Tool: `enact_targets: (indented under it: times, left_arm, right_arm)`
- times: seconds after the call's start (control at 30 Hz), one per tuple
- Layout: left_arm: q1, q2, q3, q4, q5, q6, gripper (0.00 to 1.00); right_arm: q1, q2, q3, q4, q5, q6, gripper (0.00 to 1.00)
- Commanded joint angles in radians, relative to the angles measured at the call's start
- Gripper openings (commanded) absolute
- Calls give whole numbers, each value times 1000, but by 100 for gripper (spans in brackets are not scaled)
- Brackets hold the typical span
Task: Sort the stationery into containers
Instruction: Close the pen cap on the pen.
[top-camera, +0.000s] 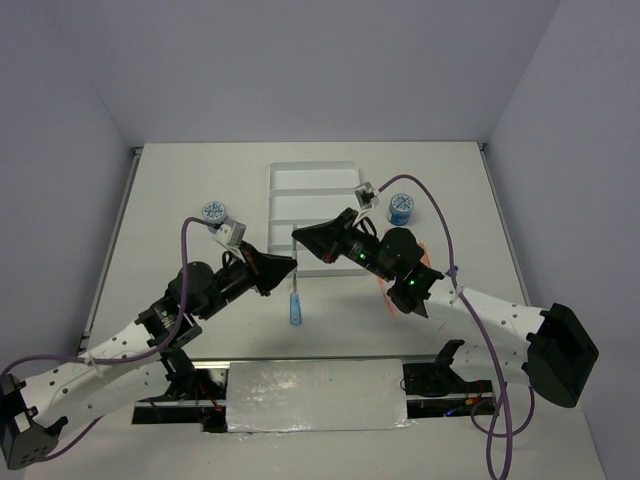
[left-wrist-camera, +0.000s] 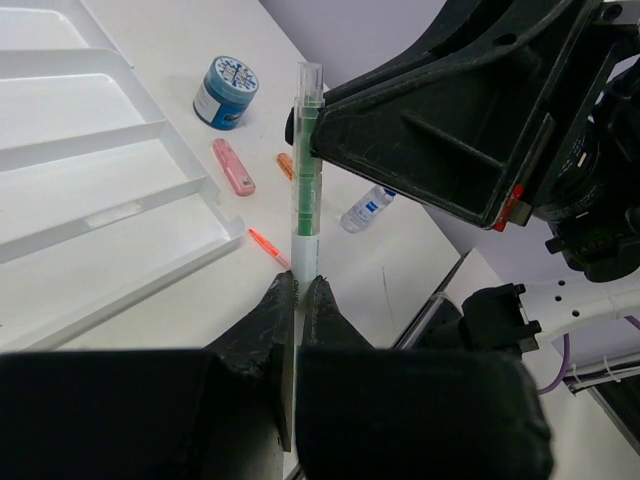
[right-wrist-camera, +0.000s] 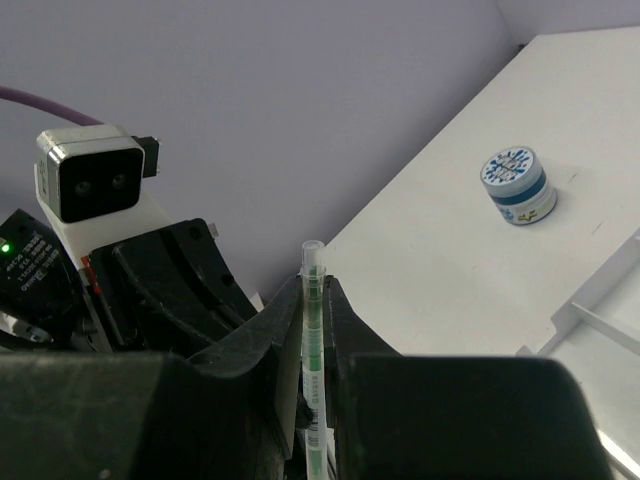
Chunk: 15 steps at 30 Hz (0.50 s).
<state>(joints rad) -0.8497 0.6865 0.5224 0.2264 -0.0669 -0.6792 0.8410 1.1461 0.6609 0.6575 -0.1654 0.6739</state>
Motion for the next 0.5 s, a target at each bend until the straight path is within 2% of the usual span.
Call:
enact_targets:
  times: [0.0,0.2,0.3,0.43,0.47]
  left_arm:
    - [-3,4,53,271,-8,32,0]
    - [-3,-5,90,220,-42,90,0]
    - [-3,-10,119,179,-54,167,0]
    - [-3,8,140,146,51,253,0]
    - [-3,10,130,151,61,263,0]
  right_arm:
    - [26,6,-30,-52,17,-40,0]
    - [29,17,-17,-75,-20,-65,0]
    - [27,18,-24,-78,-39,-77,0]
    - [26,-6,-8,-82,-86,-105,0]
    - [29,-12,3,-88,-98,-114,3]
